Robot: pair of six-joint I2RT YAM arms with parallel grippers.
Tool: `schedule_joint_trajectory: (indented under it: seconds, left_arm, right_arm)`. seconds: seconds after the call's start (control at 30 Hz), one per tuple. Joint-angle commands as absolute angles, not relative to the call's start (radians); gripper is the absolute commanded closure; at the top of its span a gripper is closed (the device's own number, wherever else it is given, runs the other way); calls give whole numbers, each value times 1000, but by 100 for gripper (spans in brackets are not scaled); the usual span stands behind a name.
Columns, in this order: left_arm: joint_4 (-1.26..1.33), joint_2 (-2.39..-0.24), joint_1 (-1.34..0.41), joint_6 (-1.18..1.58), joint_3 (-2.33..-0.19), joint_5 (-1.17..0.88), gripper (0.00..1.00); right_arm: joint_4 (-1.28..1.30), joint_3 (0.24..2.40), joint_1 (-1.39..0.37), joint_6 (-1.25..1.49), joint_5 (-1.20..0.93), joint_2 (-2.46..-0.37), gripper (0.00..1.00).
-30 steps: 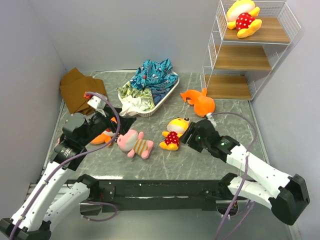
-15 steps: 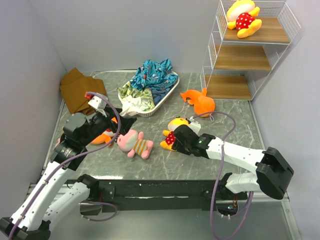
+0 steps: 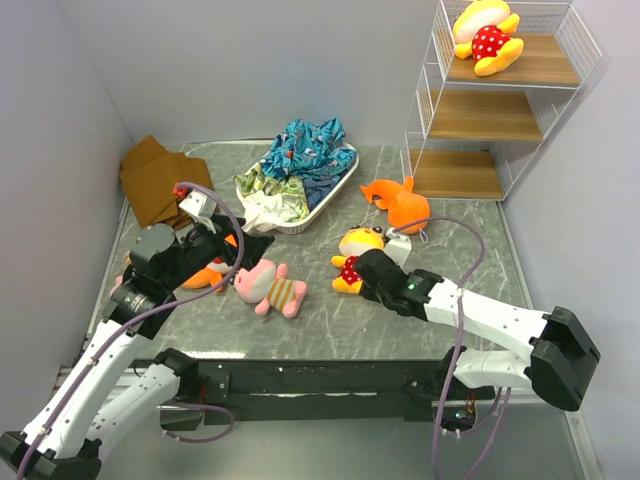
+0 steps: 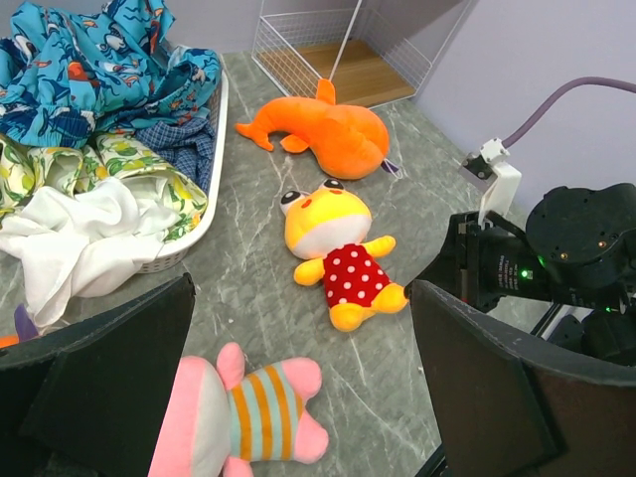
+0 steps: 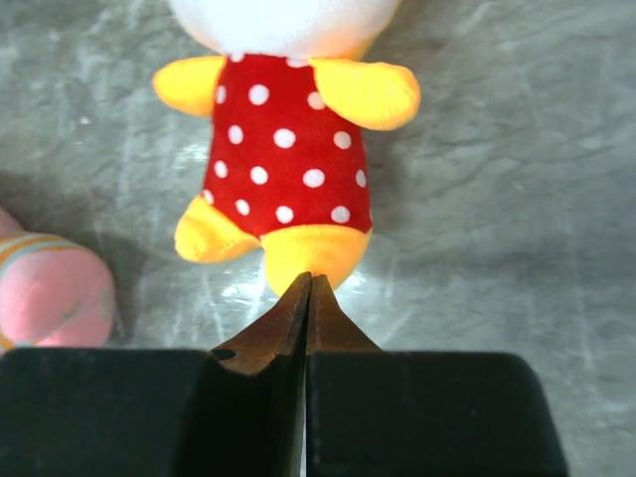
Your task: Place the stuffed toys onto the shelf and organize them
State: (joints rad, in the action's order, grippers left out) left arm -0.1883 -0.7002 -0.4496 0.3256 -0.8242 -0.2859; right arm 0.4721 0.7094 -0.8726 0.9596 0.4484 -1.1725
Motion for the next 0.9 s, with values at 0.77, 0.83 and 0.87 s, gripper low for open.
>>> schedule_joint_trajectory:
  seconds: [0.77,0.83,0.87]
  left_arm:
    - [-163,-680,-457,307,-825,-288,4]
    - [-166,-675,-457,305,-827,-287,4]
    - [-164,-673,-457,305,-825,-284,4]
  right_arm:
    - [795,1002,-908,1874,351,-1371,44]
    - [767,1000,-910,1911,357,-1405,44]
    - [772,1008,-908,1925,365,-1419,44]
